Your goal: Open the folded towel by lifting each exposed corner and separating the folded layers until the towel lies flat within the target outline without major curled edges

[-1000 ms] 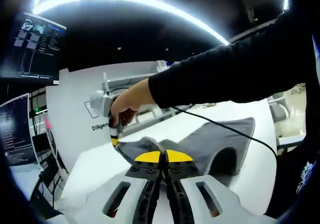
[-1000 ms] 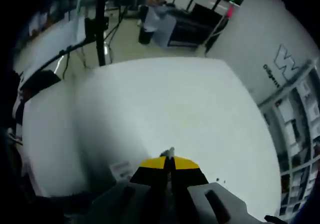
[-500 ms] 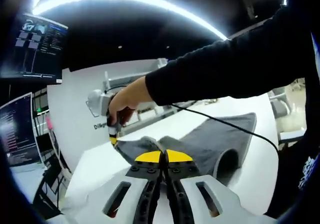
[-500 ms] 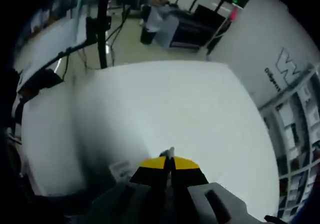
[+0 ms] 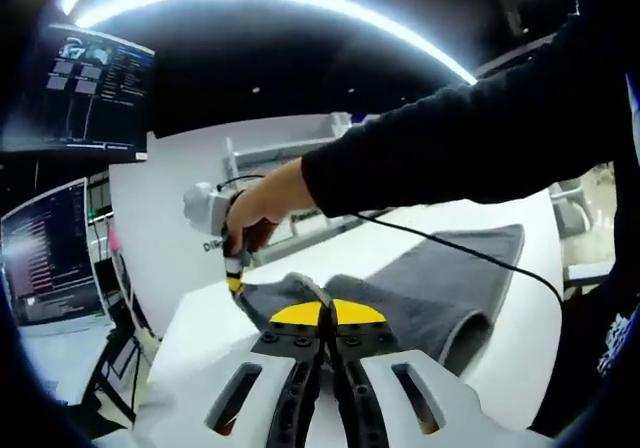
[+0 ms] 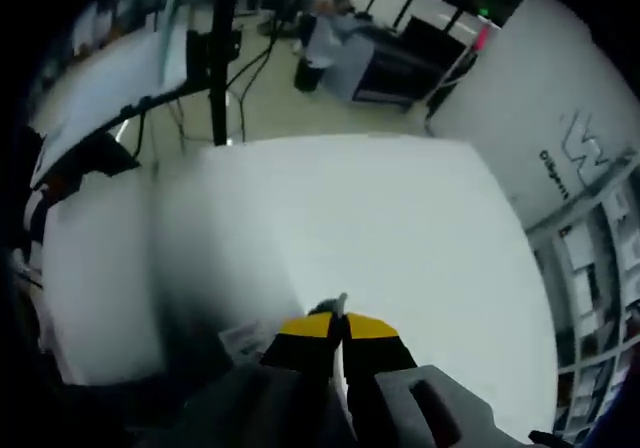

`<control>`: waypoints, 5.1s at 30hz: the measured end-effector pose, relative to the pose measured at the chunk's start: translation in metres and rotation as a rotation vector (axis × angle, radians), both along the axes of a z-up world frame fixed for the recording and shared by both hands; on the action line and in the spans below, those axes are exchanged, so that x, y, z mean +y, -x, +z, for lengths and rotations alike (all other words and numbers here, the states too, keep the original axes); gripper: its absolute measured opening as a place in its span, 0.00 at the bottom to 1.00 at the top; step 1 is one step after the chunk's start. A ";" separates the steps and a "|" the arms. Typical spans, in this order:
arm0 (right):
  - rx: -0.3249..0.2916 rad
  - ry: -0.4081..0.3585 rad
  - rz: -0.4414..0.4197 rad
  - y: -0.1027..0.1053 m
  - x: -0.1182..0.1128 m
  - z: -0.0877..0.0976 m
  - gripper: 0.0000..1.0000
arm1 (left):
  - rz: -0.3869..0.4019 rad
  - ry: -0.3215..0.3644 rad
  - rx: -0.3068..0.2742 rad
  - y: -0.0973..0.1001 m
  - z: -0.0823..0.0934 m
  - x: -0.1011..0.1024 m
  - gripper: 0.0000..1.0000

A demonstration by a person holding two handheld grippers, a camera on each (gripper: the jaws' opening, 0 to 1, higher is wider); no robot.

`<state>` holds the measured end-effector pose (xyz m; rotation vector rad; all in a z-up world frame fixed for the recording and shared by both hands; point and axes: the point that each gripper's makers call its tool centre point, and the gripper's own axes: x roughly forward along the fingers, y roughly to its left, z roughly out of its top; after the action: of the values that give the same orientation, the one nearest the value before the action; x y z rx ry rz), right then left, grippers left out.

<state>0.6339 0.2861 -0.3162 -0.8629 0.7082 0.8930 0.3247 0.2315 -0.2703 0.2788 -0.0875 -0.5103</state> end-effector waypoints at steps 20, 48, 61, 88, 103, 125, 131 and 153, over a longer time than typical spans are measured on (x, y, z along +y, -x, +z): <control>-0.015 -0.003 0.050 0.004 0.035 -0.016 0.00 | 0.090 0.017 0.025 -0.003 -0.010 0.042 0.00; -0.030 -0.085 0.037 0.033 0.104 -0.065 0.00 | 0.222 0.049 0.127 0.009 -0.049 0.098 0.00; -0.040 -0.058 0.063 0.028 0.109 -0.072 0.00 | 0.238 0.056 0.188 0.002 -0.051 0.104 0.00; -0.048 -0.017 0.144 0.041 0.121 -0.093 0.07 | 0.301 -0.034 0.319 0.013 -0.117 0.114 0.01; 0.025 -0.132 0.159 0.074 0.136 -0.109 0.31 | 0.440 -0.037 0.248 0.028 -0.130 0.150 0.27; 0.412 -0.381 0.215 0.133 0.144 -0.080 0.85 | 0.490 -0.044 0.248 0.028 -0.135 0.158 0.35; 0.396 -0.402 0.252 0.135 0.139 -0.061 0.91 | 0.474 -0.052 0.242 0.024 -0.131 0.153 0.34; -0.002 -0.458 0.185 0.094 0.074 -0.014 0.99 | 0.451 0.052 0.193 0.010 -0.083 0.138 1.00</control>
<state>0.5398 0.3603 -0.3298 -0.5235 0.3996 1.1630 0.3146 0.3694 -0.3535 0.1884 0.1482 -0.0849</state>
